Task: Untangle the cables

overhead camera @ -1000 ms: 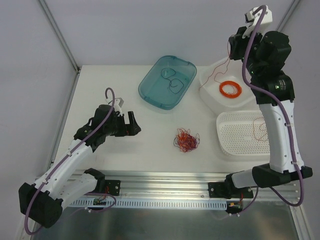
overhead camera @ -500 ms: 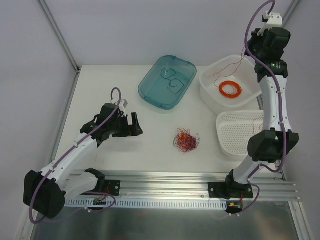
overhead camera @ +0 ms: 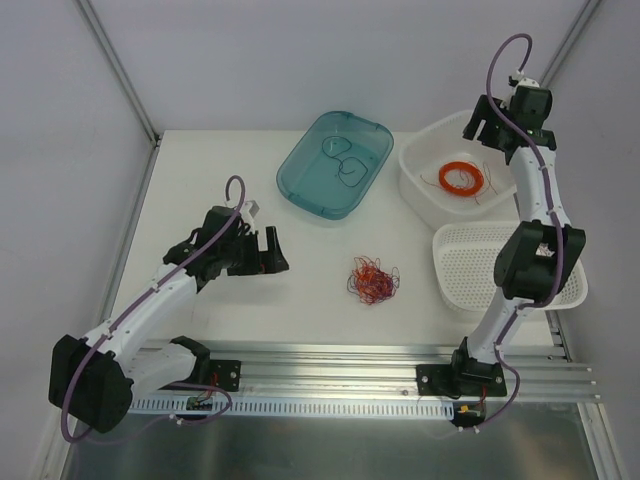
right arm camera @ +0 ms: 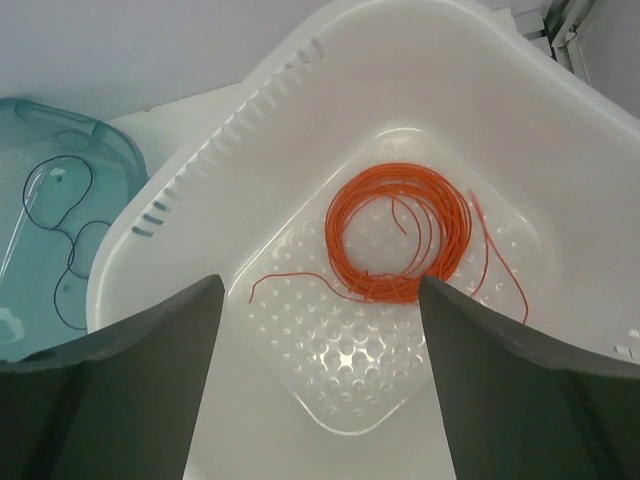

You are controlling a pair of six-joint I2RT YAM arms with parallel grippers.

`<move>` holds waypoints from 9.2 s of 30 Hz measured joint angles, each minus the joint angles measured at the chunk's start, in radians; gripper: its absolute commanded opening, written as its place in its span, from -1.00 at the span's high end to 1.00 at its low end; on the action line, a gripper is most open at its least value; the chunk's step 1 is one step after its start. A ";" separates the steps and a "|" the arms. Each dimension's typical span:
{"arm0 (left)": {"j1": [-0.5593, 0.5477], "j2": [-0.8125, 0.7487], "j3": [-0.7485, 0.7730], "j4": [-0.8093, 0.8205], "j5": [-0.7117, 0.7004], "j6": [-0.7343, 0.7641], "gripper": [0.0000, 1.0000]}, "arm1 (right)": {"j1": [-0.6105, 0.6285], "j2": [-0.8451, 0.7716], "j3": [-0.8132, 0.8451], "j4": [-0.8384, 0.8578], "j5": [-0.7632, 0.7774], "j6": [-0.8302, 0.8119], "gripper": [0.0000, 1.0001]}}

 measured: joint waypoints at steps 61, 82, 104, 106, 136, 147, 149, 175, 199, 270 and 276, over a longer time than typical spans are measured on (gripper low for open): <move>-0.224 0.175 0.031 0.079 0.023 -0.072 -0.94 | 0.766 -0.337 -0.569 -0.170 -0.196 -0.045 0.99; -0.231 0.048 -0.053 0.440 -0.045 -0.045 -0.84 | 0.884 -0.449 -0.542 -0.042 -0.195 0.331 0.99; -0.250 0.238 -0.177 0.661 -0.223 -0.120 1.00 | 0.944 -0.474 -0.542 -0.127 -0.109 0.335 0.99; -0.250 0.244 -0.177 0.662 -0.240 -0.125 1.00 | 0.937 -0.499 -0.535 -0.158 -0.090 0.316 0.99; -0.118 -0.029 -0.163 0.178 -0.275 -0.057 1.00 | 0.687 -0.634 -0.906 -0.201 -0.136 0.277 0.40; -0.152 -0.020 -0.158 0.182 -0.046 0.035 1.00 | 0.827 -0.542 -0.826 0.067 -0.227 0.244 -0.13; -0.159 -0.013 -0.151 0.183 -0.017 0.046 1.00 | 0.849 -0.512 -0.802 0.114 -0.253 0.229 -0.13; -0.178 0.059 -0.075 0.199 0.196 0.098 1.00 | 0.938 -0.325 -0.686 0.256 -0.559 0.011 -0.27; -0.185 0.075 -0.056 0.202 0.242 0.098 1.00 | 0.966 -0.314 -0.661 0.253 -0.598 -0.056 0.78; -0.325 -0.063 -0.025 0.568 -0.072 0.079 -0.87 | 0.948 -0.752 -0.453 -0.024 -0.021 0.064 0.99; -0.362 -0.040 -0.018 0.664 -0.145 0.091 -0.68 | 0.991 -0.745 -0.453 -0.023 0.050 0.075 0.99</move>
